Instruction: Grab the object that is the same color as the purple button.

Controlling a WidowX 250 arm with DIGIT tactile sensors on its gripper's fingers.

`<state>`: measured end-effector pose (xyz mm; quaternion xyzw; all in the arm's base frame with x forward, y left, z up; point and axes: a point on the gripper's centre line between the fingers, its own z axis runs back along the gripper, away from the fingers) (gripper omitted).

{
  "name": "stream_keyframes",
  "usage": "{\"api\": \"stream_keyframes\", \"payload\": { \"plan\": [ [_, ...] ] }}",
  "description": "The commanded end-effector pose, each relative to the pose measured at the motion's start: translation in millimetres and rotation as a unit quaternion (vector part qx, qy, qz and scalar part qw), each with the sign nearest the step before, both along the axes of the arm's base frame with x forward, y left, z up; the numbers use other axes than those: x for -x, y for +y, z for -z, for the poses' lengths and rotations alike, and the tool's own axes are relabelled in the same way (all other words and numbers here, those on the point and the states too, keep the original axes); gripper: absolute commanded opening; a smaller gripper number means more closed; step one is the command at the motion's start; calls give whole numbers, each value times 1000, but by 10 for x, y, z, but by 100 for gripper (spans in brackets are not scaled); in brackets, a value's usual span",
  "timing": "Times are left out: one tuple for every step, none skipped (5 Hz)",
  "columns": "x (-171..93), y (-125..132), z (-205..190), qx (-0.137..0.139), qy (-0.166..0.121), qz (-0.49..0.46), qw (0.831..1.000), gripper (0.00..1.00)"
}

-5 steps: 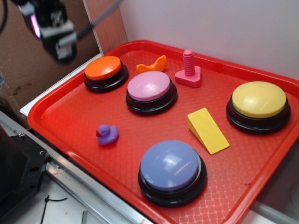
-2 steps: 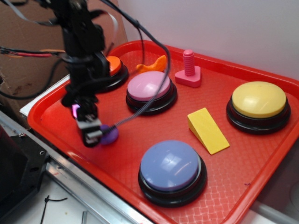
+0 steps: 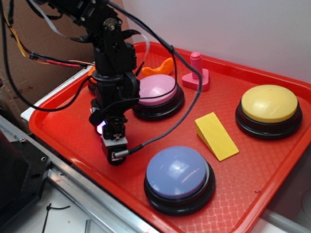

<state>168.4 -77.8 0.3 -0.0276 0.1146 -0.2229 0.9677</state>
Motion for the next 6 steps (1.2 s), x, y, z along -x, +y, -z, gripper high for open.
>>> {"api": "stream_keyframes", "payload": {
  "plan": [
    [-4,-103,0,9,-14,-15,1000,0],
    [20,-71,-69,2,-10,-15,1000,0],
    [89,45,-568,7,-27,-41,999,0],
    [233,248,-1064,-28,-71,-127,989,0],
    [444,531,-1526,16,-124,-225,966,0],
    [463,765,-2026,18,-115,-248,962,0]
  ]
}}
